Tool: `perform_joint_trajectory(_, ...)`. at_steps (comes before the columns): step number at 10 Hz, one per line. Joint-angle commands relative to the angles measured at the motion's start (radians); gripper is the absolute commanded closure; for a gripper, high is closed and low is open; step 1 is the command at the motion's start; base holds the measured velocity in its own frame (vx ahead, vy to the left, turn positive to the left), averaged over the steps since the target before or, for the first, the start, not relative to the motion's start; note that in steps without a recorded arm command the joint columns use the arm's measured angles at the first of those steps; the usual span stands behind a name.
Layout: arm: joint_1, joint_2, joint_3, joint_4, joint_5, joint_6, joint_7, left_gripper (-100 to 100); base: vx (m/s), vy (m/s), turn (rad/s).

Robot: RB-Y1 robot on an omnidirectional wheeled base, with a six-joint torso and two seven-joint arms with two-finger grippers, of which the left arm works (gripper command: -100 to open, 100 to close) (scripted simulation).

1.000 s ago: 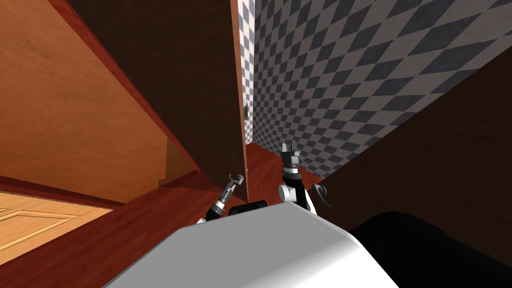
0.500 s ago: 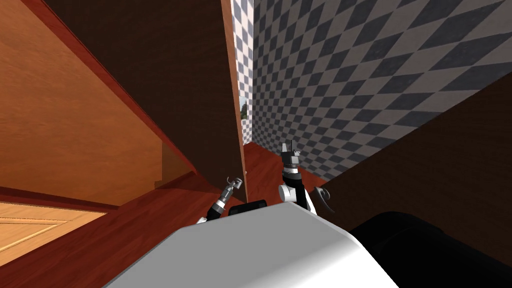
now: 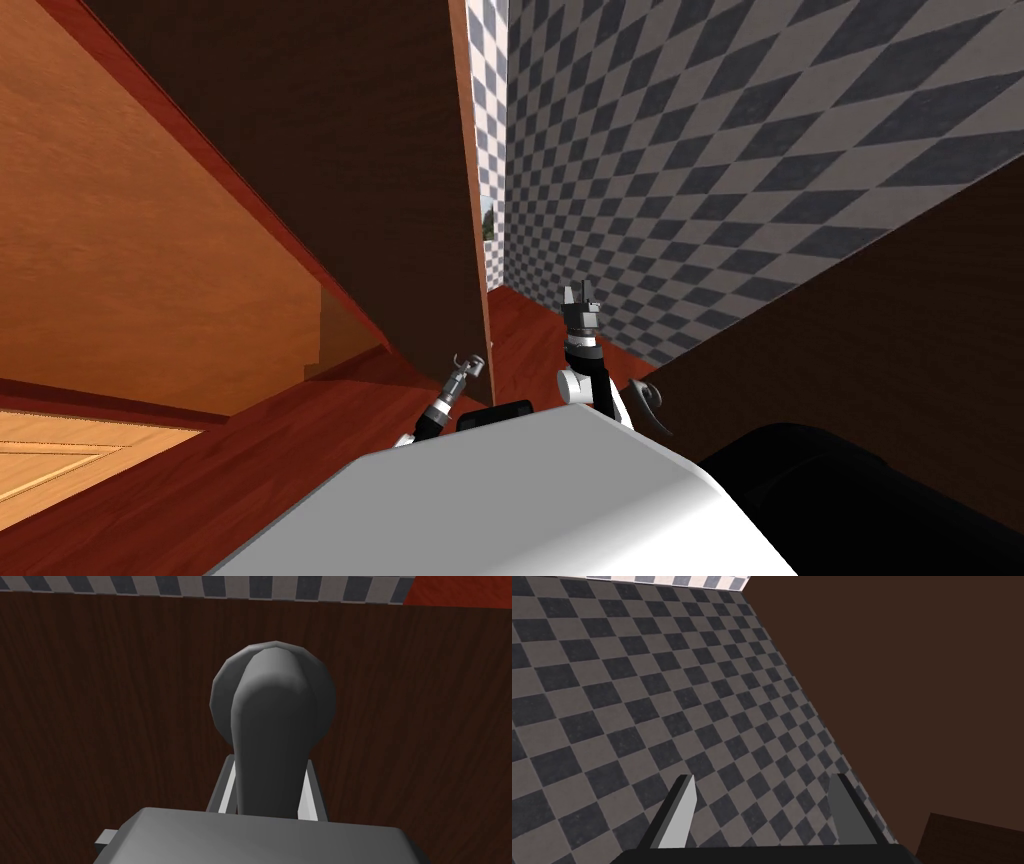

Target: Push the door open

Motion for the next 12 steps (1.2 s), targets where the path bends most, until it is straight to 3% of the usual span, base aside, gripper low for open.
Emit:
perform_joint_trajectory(1, -0.016, -0.004, 0.026, 0.012, 0.016, -0.005, -0.014, 100, 0.195, -0.119, 0.048)
perform_joint_trajectory(5, -0.036, -0.022, 0.063, 0.033, 0.041, 0.008, -0.041, 100, 0.144, -0.089, 0.044)
perform_joint_trajectory(11, -0.079, -0.061, 0.143, 0.078, 0.095, 0.035, -0.099, 100, 0.124, -0.110, 0.055)
perform_joint_trajectory(12, -0.079, -0.061, 0.143, 0.078, 0.095, 0.035, -0.099, 100, 0.114, -0.103, 0.042)
